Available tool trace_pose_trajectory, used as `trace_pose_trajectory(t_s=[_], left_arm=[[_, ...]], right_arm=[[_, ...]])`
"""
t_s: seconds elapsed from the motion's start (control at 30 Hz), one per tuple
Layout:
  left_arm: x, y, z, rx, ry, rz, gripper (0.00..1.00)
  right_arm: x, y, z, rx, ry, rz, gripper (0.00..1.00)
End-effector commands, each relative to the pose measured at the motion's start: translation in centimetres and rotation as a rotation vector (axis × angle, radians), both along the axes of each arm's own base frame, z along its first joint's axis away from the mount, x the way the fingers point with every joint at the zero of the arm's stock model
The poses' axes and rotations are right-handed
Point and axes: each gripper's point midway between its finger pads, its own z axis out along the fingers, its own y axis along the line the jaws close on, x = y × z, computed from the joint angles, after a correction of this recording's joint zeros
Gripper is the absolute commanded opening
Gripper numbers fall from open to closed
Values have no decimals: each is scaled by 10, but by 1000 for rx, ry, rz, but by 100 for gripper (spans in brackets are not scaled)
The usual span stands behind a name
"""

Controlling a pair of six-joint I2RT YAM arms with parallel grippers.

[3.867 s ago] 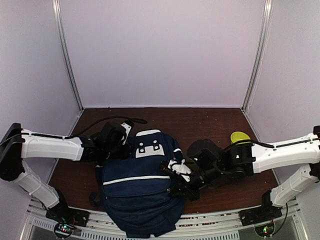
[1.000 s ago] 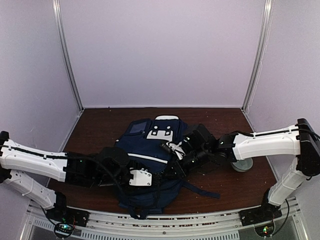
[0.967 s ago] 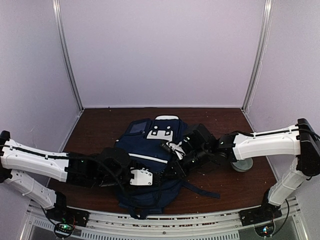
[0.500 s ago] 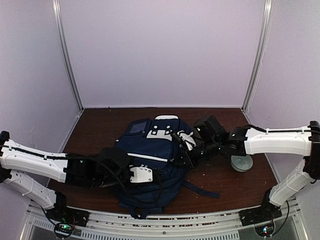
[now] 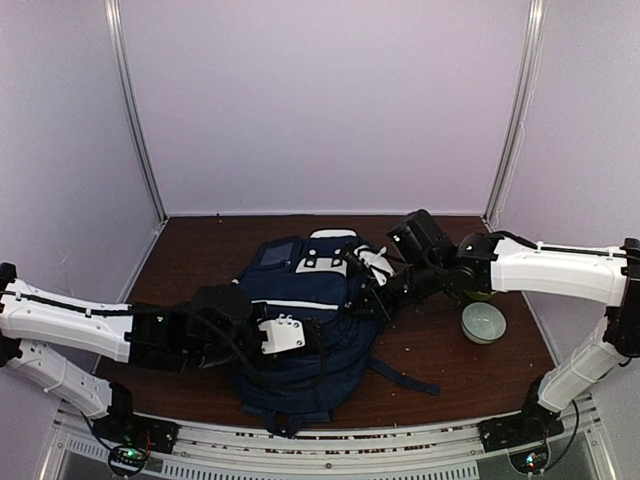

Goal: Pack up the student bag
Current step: Zip the upper front pocket of the student bag, then reset both arms

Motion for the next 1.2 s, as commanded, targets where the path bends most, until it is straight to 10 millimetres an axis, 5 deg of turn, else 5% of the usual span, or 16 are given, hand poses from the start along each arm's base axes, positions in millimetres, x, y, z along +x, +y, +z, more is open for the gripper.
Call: trace_pose_trajectory(t_s=[0.0, 0.17, 0.37, 0.4, 0.5, 0.6, 0.67, 0.73, 0.87, 1.07, 1.17], left_arm=[[-2, -9, 8, -95, 66, 13, 0], [0, -40, 19, -153, 101, -9, 0], [7, -63, 19, -141, 110, -7, 0], [6, -66, 19, -142, 122, -15, 5], [2, -71, 29, -174, 160, -29, 56], [16, -63, 56, -269, 205, 27, 82], [41, -42, 72, -350, 261, 130, 97], [76, -8, 82, -432, 321, 283, 98], [142, 95, 78, -561, 345, 680, 98], [172, 224, 73, -688, 229, 1054, 98], [174, 262, 60, -711, 217, 1167, 98]], right_arm=[[64, -58, 2, -131, -136, -277, 18], [69, -81, 21, -42, -157, -348, 51], [80, -128, 41, 41, -196, -490, 69], [83, -141, 44, 55, -207, -527, 72], [92, -175, 46, 79, -234, -639, 83], [99, -210, 53, 113, -270, -755, 87], [104, -237, 56, 126, -307, -849, 89], [106, -264, 62, 131, -361, -955, 93], [105, -306, 70, 139, -452, -1127, 100], [108, -322, 67, 186, -497, -1214, 100], [114, -322, 63, 176, -503, -1217, 100]])
